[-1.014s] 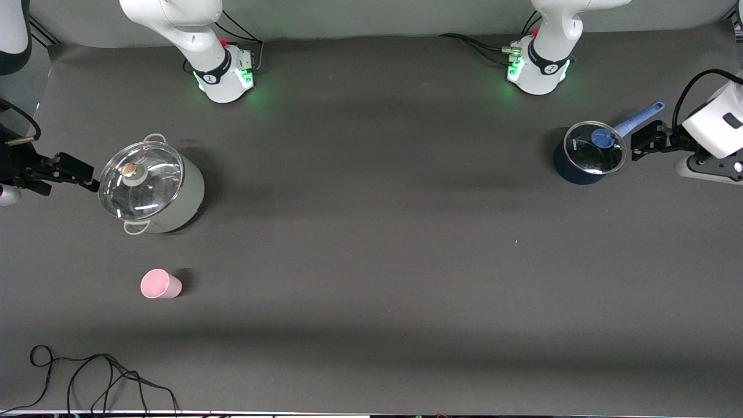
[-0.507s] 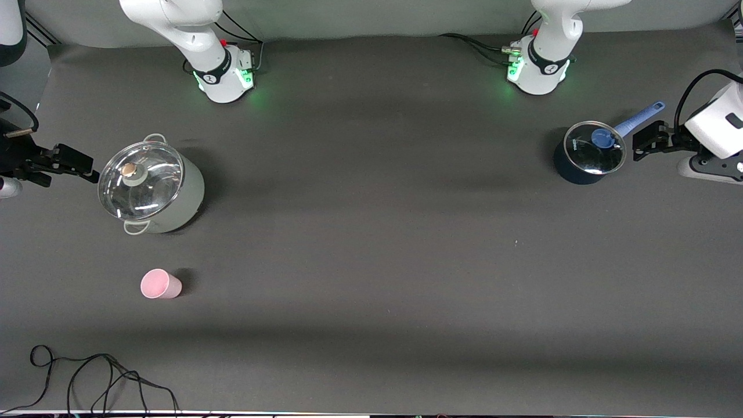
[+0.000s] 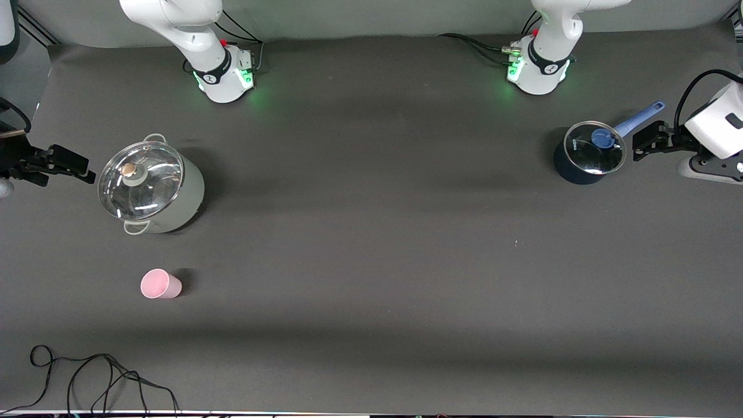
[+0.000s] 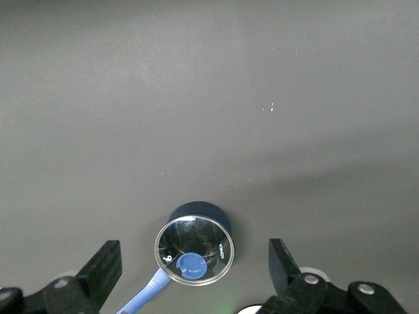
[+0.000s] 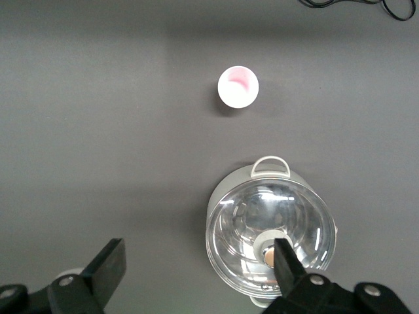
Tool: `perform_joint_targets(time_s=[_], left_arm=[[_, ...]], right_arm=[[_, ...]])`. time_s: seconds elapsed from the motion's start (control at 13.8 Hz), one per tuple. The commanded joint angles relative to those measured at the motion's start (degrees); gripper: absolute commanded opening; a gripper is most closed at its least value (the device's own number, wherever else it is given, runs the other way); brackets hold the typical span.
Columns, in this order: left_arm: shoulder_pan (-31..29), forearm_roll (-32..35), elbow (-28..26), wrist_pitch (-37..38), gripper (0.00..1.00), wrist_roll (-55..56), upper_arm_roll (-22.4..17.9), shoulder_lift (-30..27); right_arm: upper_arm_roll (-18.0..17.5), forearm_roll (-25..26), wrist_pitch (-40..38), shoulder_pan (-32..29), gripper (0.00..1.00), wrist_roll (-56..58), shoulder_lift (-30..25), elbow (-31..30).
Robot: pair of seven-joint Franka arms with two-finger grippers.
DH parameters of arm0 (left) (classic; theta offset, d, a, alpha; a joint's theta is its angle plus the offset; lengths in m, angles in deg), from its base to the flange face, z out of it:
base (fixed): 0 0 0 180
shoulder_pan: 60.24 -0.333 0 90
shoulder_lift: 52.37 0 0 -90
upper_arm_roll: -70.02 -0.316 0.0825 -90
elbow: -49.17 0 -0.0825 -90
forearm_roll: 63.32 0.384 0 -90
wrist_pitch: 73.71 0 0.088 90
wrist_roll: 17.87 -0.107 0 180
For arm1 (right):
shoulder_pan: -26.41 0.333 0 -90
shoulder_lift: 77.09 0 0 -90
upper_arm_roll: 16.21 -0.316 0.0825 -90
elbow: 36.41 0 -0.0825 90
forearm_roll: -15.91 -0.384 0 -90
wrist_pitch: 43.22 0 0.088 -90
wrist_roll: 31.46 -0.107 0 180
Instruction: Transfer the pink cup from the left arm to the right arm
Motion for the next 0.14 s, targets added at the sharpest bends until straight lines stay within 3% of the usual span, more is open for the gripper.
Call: perform_joint_targets(time_s=[0.0, 0.07], left_arm=[[0.1, 0.7, 0.5, 0.9, 1.00, 0.8, 0.1, 0.0], [0.1, 0.8, 0.5, 0.9, 1.00, 0.9, 0.1, 0.0]], right_arm=[[0.2, -1.1, -0.3, 0.2, 1.00, -0.8, -0.8, -0.2], [0.2, -1.0, -0.3, 0.3, 1.00, -0.8, -0.9, -0.2]])
